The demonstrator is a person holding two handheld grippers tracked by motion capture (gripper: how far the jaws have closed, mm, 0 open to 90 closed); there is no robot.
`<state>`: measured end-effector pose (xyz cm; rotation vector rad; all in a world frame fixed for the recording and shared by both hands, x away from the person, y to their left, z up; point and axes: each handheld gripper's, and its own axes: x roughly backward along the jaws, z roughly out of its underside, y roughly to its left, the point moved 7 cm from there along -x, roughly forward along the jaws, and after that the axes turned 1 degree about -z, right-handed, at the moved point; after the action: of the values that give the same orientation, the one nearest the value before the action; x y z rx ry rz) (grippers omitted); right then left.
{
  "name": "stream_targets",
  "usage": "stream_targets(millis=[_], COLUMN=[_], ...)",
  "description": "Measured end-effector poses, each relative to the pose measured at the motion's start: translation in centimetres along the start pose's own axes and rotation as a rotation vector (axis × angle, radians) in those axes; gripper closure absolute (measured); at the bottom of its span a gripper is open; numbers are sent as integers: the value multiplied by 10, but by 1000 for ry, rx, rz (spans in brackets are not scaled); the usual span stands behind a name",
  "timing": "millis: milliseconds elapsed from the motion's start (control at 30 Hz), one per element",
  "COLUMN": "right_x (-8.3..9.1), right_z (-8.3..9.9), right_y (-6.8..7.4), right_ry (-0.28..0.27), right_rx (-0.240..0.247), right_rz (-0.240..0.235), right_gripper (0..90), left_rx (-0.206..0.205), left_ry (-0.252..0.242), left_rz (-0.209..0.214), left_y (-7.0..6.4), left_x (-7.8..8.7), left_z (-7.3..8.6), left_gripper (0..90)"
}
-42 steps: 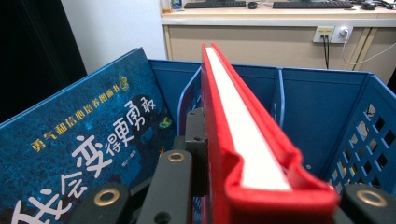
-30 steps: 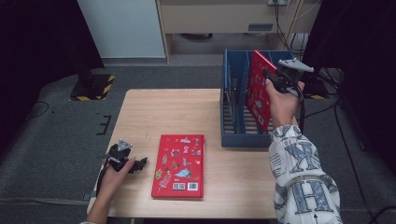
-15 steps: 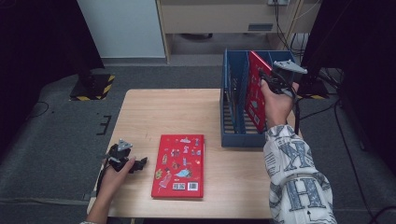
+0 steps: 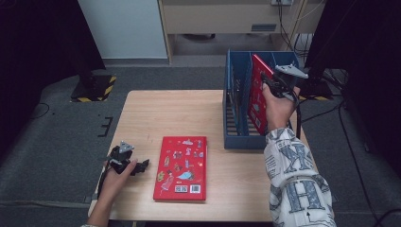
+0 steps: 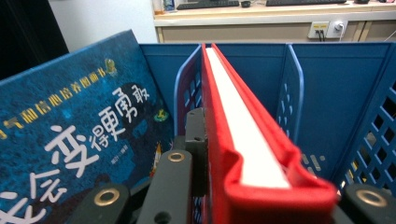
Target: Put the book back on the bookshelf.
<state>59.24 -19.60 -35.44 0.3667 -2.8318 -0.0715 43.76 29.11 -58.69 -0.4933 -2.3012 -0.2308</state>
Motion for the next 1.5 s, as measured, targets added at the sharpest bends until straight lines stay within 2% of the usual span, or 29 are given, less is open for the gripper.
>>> stream_targets(millis=[333,600,900,1000,1333,1500], right_x=[-4,-8,-9,-11,-17,-24], right_z=[12,17,26,29,26,25], right_y=[-1,2,0,-1,0,-2], right_ry=[1,8,10,17,7,1], right_rx=[-12,14,2,11,16,4], right_rz=[2,10,8,7,19,29], right_gripper=[792,792,792,792,792,792], left_rx=[-3,-5,-7,-6,-8,-9], left_ry=[3,3,3,3,3,3], left_rz=[1,3,3,3,4,6], left_y=[0,0,-1,-1,-1,-1], left_x=[0,0,0,0,0,-1], left_z=[0,0,0,0,-1,-1], left_gripper=[0,0,0,0,0,0])
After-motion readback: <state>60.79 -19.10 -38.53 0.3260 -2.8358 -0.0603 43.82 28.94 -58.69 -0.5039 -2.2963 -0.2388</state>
